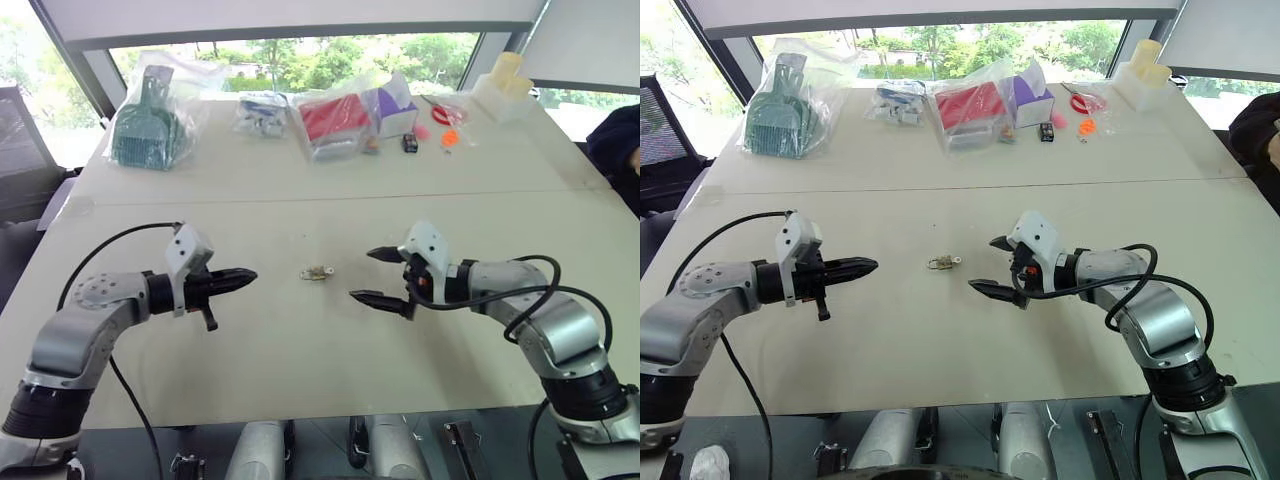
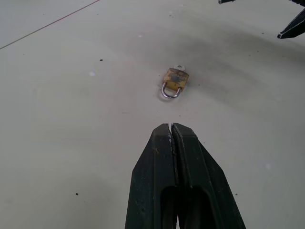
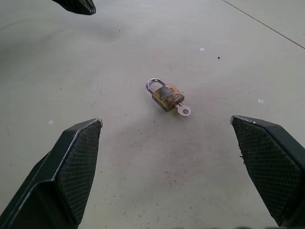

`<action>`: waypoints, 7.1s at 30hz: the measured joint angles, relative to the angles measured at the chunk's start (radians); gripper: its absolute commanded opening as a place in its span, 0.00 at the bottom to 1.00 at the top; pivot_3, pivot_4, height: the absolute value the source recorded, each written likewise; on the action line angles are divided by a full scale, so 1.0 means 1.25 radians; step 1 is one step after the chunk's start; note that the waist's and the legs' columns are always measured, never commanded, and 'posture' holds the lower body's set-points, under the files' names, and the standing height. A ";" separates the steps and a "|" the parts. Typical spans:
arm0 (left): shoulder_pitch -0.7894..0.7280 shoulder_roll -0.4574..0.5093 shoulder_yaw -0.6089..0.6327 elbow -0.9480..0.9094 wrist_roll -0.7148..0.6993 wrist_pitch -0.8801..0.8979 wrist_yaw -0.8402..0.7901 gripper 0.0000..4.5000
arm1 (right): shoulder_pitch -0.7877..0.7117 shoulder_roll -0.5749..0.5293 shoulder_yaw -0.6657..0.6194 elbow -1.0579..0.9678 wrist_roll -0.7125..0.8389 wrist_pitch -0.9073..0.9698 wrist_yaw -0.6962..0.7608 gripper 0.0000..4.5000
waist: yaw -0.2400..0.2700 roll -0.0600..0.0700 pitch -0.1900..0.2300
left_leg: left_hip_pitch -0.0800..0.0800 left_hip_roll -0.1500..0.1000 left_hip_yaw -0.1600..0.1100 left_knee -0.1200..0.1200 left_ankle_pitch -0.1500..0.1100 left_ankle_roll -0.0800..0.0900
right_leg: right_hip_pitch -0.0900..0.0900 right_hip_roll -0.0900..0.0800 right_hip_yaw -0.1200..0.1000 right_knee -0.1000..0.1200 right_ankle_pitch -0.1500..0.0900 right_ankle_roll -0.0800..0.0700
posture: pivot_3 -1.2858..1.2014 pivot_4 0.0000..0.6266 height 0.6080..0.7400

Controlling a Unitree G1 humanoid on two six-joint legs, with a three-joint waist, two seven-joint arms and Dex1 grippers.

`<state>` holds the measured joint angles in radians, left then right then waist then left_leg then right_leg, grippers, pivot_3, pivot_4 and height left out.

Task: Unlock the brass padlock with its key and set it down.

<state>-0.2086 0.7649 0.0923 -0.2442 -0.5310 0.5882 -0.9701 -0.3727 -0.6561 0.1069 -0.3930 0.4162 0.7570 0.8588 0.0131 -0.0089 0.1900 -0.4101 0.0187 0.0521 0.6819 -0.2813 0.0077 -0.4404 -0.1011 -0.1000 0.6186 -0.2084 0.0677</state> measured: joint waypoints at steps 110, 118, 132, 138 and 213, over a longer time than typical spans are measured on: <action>-0.240 -0.114 -0.157 0.164 0.056 -0.022 -0.090 0.99 | -0.175 0.143 0.216 0.293 -0.471 -0.593 0.079 0.16 | -0.002 0.001 0.000 | 0.003 0.001 0.002 0.001 0.001 -0.001 | 0.003 0.003 0.001 0.002 0.002 0.001 | 0.52 0.24 1.00; -0.240 -0.120 -0.156 0.170 0.056 -0.023 -0.091 0.71 | -0.175 0.142 0.216 0.293 -0.471 -0.593 0.080 0.16 | -0.002 0.001 0.000 | 0.003 0.001 0.002 0.001 0.001 -0.001 | 0.003 0.003 0.001 0.002 0.002 0.001 | 0.52 0.24 1.00; -0.204 -0.092 -0.153 0.177 0.084 -0.057 -0.094 0.00 | -0.198 0.226 0.237 0.485 -0.455 -0.570 0.070 0.27 | -0.005 0.001 0.000 | 0.003 0.001 0.002 0.001 0.001 -0.001 | 0.002 0.003 0.001 0.002 0.002 0.001 | 0.52 0.24 1.00; -0.201 -0.098 -0.154 0.163 0.088 -0.062 -0.085 0.00 | -0.253 0.228 0.248 0.558 -0.456 -0.606 0.085 0.96 | -0.005 0.001 0.000 | 0.003 0.000 0.002 0.001 0.001 -0.001 | 0.002 0.003 0.001 0.002 0.002 0.001 | 0.52 0.24 1.00; -0.426 -0.228 -0.246 0.536 0.345 -0.448 -0.253 0.17 | -0.221 0.161 0.230 0.348 -0.458 -0.469 0.063 0.01 | -0.002 -0.001 -0.001 | 0.002 -0.001 0.001 0.003 0.001 -0.001 | -0.001 0.003 0.001 0.008 0.002 0.001 | 0.52 0.24 1.00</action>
<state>-0.7407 0.4796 -0.2158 0.4255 -0.1002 0.0282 -1.2861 -0.6491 -0.4544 0.3946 0.0417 -0.1562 0.1703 0.9378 0.0102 -0.0103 0.1892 -0.4082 0.0176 0.0537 0.6854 -0.2800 0.0064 -0.4415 -0.0980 -0.0988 0.6289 -0.2054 0.0686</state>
